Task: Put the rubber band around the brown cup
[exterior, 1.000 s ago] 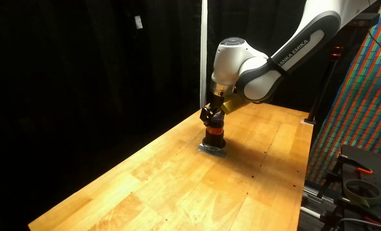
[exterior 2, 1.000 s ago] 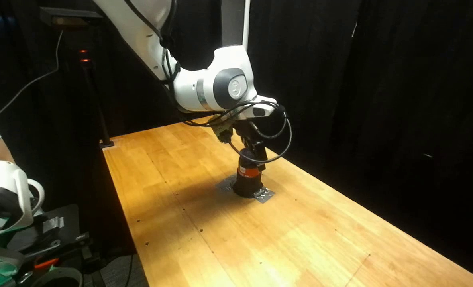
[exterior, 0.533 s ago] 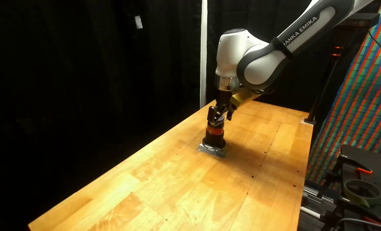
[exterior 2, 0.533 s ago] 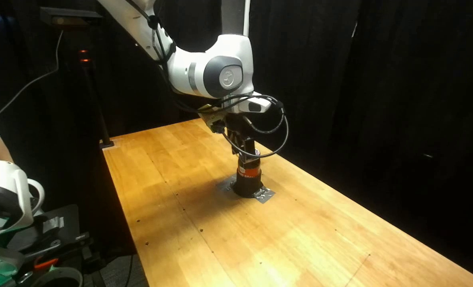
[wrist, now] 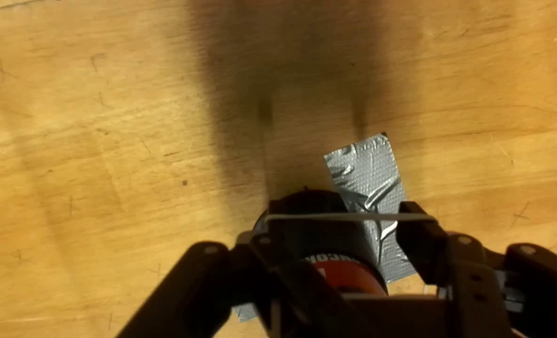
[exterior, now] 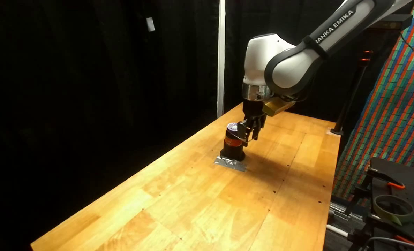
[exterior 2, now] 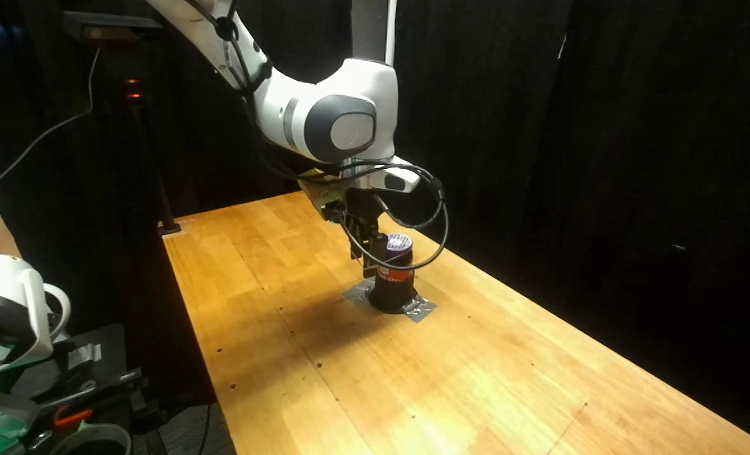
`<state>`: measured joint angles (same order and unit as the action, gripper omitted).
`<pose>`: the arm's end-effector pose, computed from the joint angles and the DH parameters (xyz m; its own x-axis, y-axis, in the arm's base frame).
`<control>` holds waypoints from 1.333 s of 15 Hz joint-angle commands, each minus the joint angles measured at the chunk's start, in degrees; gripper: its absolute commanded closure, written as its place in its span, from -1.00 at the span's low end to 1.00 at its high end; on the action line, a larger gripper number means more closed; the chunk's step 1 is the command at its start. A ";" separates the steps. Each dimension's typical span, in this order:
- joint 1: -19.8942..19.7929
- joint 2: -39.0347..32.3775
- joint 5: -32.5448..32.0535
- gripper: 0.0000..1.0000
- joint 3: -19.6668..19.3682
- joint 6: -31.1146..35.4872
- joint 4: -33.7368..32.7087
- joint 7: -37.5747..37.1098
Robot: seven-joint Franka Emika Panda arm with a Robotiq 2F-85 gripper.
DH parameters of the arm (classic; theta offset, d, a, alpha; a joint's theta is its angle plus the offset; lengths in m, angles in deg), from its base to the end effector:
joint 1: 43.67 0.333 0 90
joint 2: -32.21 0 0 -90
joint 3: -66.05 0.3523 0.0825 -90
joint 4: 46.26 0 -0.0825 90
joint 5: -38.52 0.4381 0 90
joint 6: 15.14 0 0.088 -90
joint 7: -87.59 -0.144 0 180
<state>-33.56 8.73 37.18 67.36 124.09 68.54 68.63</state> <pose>0.6467 0.1299 0.2087 0.9931 -0.1157 0.0179 -0.1157 -0.9933 0.0007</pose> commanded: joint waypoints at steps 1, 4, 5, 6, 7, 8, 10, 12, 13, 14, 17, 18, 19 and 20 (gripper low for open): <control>-0.80 3.66 2.53 0.30 1.64 4.52 5.97 2.42; 0.65 5.41 0.23 0.74 0.64 12.50 10.27 0.35; 1.13 5.92 -0.83 0.80 0.27 15.87 11.96 0.24; 1.54 6.51 -1.56 0.82 -0.01 18.82 13.54 -0.12; 1.97 6.91 -2.31 0.87 -0.38 21.73 15.00 -0.42; 2.68 7.18 -3.30 0.85 -1.04 24.78 16.39 -1.25; 4.71 7.36 -5.90 0.83 -3.37 30.58 18.79 -3.24; 7.91 7.29 -8.62 0.79 -7.30 36.61 20.90 -5.79; 9.20 7.10 -10.55 0.77 -9.08 39.30 21.71 -7.66; 11.33 6.82 -11.61 0.79 -11.66 42.02 22.48 -8.90; 19.48 5.49 -12.98 0.79 -21.38 49.49 24.04 -11.55; 21.97 4.98 -12.00 0.81 -24.06 51.80 24.56 -11.49; 23.58 4.67 -10.82 0.81 -25.52 53.83 25.24 -11.04; 25.24 4.26 -9.91 0.83 -26.97 55.82 25.82 -10.80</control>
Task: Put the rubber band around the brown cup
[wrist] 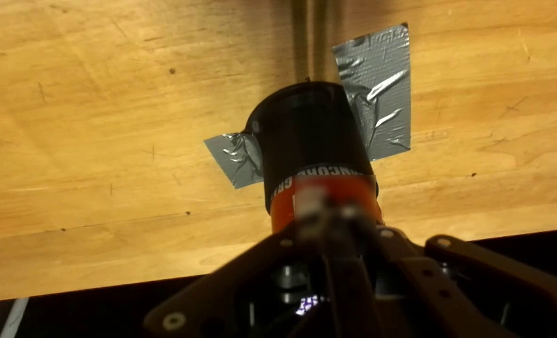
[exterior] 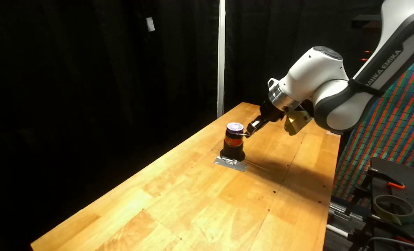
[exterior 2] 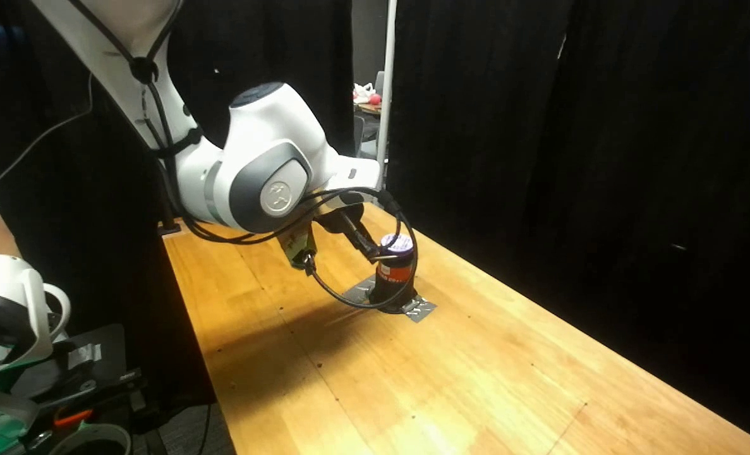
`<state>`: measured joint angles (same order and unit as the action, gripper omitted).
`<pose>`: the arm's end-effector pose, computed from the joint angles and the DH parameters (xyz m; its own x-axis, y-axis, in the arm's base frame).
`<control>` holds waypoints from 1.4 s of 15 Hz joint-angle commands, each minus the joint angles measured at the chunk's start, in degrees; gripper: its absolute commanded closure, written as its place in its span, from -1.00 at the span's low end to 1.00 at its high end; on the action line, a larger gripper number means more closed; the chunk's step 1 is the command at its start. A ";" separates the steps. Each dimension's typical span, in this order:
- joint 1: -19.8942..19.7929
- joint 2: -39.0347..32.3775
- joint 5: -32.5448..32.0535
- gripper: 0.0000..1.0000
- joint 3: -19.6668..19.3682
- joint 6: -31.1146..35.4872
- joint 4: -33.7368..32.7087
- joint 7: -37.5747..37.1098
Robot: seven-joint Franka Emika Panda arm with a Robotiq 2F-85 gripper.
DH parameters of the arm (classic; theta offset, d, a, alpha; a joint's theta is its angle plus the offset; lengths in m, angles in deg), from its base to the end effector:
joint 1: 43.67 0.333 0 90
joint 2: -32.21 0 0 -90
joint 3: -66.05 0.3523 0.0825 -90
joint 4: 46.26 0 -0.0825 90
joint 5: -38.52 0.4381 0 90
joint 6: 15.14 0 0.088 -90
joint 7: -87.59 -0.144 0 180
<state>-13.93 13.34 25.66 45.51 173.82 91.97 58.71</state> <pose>0.5784 0.1138 0.2009 0.8388 -0.0708 0.5399 -0.0400 -0.9968 -0.0686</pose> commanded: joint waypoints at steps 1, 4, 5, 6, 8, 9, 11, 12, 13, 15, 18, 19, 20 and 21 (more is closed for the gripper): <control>7.54 -0.91 2.76 0.82 -6.85 8.23 2.90 -0.63; 10.45 -1.79 5.36 0.83 -8.39 12.47 4.55 -0.10; 11.39 -2.01 6.24 0.84 -8.77 13.70 5.04 0.02; 12.64 -2.59 7.56 0.84 -9.53 15.61 5.41 0.39; 14.59 -3.69 10.20 0.84 -10.55 19.07 5.92 0.92; 15.67 -4.29 11.83 0.86 -11.17 20.71 6.12 1.26; 17.68 -5.83 15.09 0.84 -12.30 24.26 6.44 2.03; 18.44 -6.45 16.64 0.83 -12.62 25.69 6.57 2.36; 19.06 -7.00 17.96 0.83 -12.76 26.78 6.70 2.60; 11.52 -6.15 27.60 0.84 -2.63 29.36 6.58 11.96; 7.72 -7.73 36.69 0.84 4.06 34.84 5.84 18.50; 5.98 -8.18 38.76 0.82 6.46 36.77 5.54 20.42; 4.37 -8.50 40.37 0.82 8.62 38.51 5.36 22.08; 2.83 -8.79 41.53 0.80 10.68 40.17 5.25 23.31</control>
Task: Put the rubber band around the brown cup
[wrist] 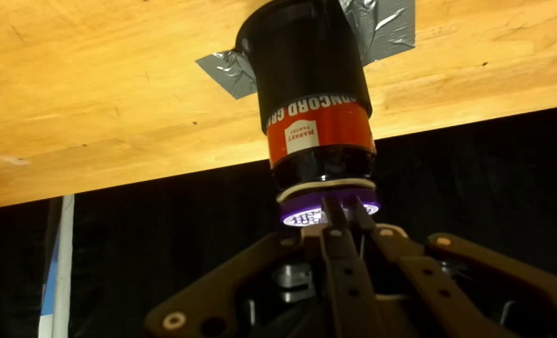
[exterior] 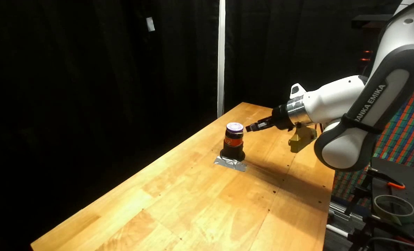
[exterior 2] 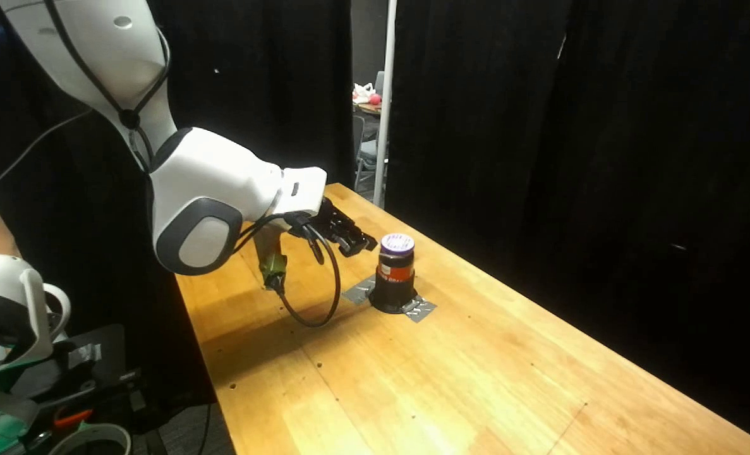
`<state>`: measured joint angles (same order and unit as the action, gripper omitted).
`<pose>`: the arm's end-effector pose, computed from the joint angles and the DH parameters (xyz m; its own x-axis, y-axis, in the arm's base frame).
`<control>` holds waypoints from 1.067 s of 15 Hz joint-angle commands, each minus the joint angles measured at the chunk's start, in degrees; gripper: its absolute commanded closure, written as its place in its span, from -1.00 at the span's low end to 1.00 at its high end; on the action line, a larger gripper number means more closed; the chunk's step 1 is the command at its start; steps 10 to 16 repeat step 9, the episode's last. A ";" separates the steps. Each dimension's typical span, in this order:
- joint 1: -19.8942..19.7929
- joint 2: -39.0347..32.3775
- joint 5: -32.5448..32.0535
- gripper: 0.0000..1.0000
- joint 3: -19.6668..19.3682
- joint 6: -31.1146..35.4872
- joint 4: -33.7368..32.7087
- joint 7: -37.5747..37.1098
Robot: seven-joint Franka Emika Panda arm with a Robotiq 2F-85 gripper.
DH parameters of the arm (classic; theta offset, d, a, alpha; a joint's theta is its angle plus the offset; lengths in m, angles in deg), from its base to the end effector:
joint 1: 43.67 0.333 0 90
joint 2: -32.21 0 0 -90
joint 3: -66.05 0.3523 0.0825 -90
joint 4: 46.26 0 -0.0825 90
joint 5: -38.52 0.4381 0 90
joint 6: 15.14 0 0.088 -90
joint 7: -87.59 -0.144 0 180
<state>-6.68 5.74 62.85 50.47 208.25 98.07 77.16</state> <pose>0.5287 0.1319 0.1895 0.5565 -0.1599 0.8153 -0.1197 -0.9865 -0.1117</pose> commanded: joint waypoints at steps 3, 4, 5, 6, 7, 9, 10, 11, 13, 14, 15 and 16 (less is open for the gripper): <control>-8.97 -1.51 5.10 0.28 11.21 9.54 -0.91 6.81; -10.43 -1.04 4.94 0.26 12.78 8.66 -0.76 7.45; -11.96 0.45 4.15 0.22 14.25 4.25 -0.04 7.96; -12.85 -0.92 4.17 0.56 15.08 6.80 -0.22 7.32; -13.52 -0.94 4.07 0.41 15.77 5.87 -0.19 7.52; -14.09 -0.96 3.98 0.21 16.22 5.45 -0.17 7.77; -14.09 -0.96 3.98 0.21 16.22 5.45 -0.17 7.77; -14.09 -0.96 3.98 0.21 16.22 5.45 -0.17 7.77; -14.09 -0.96 3.98 0.21 16.22 5.45 -0.17 7.77; -14.09 -0.96 3.98 0.21 16.22 5.45 -0.17 7.77; -14.09 -0.96 3.98 0.21 16.22 5.45 -0.17 7.77; -14.09 -0.96 3.98 0.21 16.22 5.45 -0.17 7.77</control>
